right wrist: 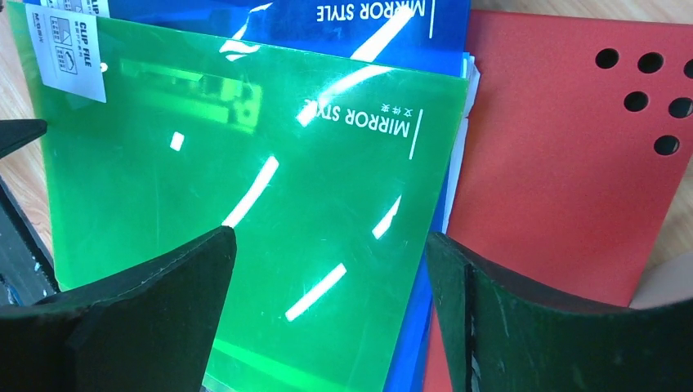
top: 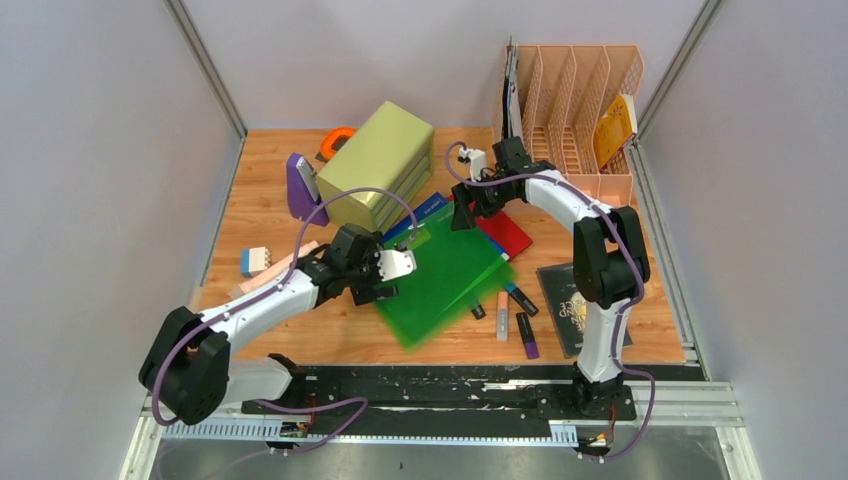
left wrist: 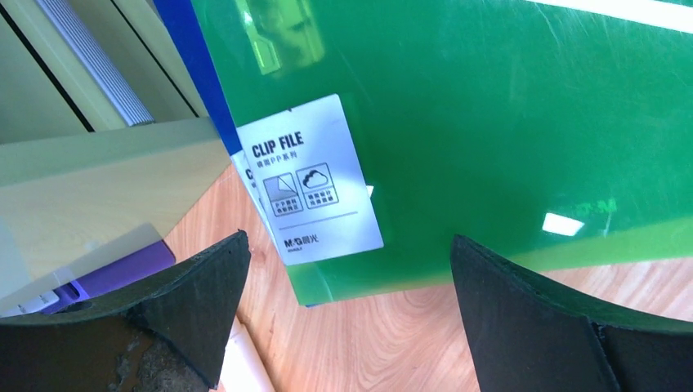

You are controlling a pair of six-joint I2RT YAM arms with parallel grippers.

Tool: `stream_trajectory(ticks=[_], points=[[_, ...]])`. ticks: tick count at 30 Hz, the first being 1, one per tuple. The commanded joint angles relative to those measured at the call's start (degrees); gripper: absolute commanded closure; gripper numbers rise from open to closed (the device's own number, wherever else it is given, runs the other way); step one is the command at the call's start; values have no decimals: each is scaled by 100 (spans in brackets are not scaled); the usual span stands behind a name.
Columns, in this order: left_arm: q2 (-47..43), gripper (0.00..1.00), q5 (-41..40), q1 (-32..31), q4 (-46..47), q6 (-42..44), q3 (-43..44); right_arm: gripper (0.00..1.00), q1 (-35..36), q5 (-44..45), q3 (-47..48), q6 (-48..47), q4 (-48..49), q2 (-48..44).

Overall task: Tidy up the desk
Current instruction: Pick up the folder from the center of the board.

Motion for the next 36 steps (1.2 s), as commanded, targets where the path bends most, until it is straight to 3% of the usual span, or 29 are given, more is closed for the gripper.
stream_trajectory(ticks=[1, 8, 14, 24, 36], points=[[-442, 0, 63, -40, -718, 220, 182, 11, 9, 148, 247, -47, -61, -202], [-1002, 0, 108, -93, -1742, 681, 123, 9, 7, 265, 363, -48, -117, -16], [-1128, 0, -159, -213, -879, 816, -483, 9, 18, 223, 506, -18, -172, 189], [-615, 0, -656, -558, 694, 922, -947, 9, 14, 97, 545, -30, -278, 445], [-543, 0, -666, -684, 916, 520, -962, 11, 19, -623, 673, -4, -472, 544]])
